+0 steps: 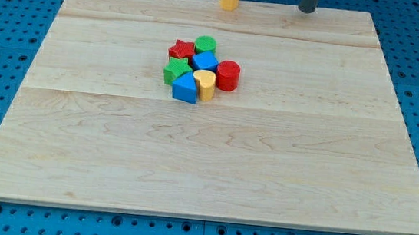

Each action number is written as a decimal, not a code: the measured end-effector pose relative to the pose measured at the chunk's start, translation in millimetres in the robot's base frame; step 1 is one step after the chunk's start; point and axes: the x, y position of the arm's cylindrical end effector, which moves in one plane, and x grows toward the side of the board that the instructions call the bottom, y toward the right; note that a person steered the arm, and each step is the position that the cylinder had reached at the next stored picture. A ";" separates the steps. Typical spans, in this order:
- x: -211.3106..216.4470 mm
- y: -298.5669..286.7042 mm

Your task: Move the yellow hexagon left a bit

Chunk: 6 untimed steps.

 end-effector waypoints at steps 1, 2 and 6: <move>-0.1 -4.7; -0.6 -42.0; 0.1 -188.3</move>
